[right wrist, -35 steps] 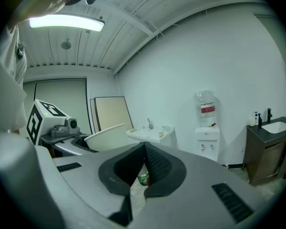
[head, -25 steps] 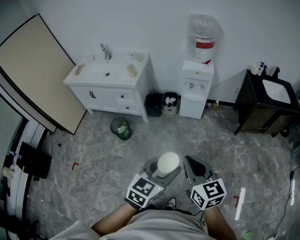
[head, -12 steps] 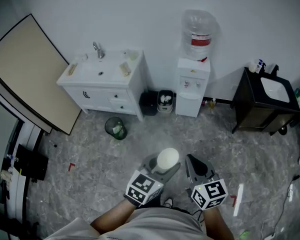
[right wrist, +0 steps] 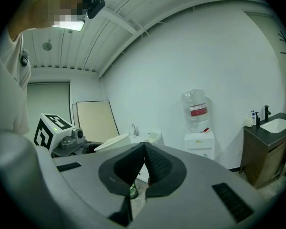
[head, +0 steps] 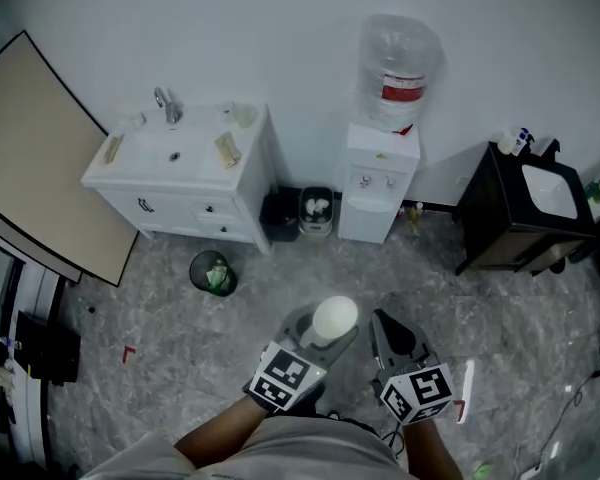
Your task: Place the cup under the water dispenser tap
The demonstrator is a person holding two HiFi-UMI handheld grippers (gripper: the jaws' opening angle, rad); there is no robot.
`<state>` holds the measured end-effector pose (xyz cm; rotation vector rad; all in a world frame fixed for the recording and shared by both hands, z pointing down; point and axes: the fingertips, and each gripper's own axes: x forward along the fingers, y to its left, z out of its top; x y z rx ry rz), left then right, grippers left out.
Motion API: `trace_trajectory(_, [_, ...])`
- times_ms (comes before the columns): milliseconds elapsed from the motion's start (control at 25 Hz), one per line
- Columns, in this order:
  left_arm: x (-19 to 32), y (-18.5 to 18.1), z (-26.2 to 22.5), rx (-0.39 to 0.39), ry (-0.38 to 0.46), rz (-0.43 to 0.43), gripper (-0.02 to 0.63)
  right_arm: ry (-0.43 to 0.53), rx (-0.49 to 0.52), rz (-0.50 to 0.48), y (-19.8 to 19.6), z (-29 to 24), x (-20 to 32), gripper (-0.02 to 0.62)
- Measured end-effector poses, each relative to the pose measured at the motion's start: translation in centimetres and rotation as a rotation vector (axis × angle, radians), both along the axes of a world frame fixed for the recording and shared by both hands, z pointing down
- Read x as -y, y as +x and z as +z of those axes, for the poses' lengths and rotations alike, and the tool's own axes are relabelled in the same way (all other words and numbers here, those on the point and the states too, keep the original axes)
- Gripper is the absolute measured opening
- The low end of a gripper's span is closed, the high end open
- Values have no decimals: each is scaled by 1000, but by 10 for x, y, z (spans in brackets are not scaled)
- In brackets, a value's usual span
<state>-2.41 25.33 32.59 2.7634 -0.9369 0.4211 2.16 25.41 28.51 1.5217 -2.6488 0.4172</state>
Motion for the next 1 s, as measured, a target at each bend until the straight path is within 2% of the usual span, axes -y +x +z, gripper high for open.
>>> trace_trajectory(160, [56, -6, 8, 14, 1, 35, 255, 9, -11, 34, -7, -3, 55, 17])
trace_trajectory(400, [119, -3, 11, 8, 3, 75, 255, -5, -15, 59, -10, -2, 110, 17])
trace_trajectory(640, [182, 16, 27, 15, -13, 91, 255, -38, 4, 90, 11, 14, 167, 17])
trace_trajectory(1000, [307, 62, 59, 23, -13, 67, 256, -25, 26, 27, 55, 33, 302, 17])
